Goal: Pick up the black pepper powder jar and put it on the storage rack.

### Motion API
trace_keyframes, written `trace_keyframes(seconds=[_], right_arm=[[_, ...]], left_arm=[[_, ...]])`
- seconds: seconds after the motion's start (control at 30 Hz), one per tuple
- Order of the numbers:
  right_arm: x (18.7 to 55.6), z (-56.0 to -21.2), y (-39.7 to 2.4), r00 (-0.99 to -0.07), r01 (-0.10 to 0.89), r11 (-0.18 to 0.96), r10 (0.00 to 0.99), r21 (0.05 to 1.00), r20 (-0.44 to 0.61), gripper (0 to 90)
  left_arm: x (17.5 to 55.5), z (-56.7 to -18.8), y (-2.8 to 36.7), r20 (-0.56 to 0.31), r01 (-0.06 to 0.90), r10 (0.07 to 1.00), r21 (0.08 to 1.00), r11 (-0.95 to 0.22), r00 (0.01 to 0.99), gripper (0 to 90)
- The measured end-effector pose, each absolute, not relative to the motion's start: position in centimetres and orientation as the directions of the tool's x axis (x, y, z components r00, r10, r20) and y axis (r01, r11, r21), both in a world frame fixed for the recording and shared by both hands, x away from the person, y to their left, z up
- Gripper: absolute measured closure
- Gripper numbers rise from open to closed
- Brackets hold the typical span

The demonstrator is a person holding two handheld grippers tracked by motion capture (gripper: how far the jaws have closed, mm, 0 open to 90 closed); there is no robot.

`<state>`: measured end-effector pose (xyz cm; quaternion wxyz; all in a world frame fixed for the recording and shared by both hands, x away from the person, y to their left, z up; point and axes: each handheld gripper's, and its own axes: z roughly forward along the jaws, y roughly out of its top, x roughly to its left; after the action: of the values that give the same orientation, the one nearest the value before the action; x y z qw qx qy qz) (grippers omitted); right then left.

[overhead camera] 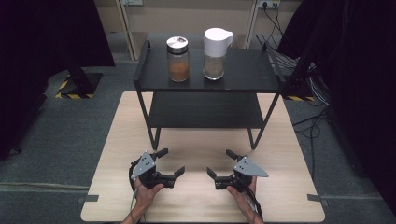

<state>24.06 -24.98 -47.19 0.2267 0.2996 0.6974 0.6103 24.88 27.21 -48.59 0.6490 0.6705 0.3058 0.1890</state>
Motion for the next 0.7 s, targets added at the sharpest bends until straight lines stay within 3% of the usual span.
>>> trace_keyframes(seconds=[0.7], right_arm=[[24.08,-47.18,-25.00,-0.715,0.140,0.076,0.697,0.987,0.048,0.5]], left_arm=[[24.88,-48.58,27.22,-0.144,0.167,0.654,0.986,0.028,0.743,1.4]])
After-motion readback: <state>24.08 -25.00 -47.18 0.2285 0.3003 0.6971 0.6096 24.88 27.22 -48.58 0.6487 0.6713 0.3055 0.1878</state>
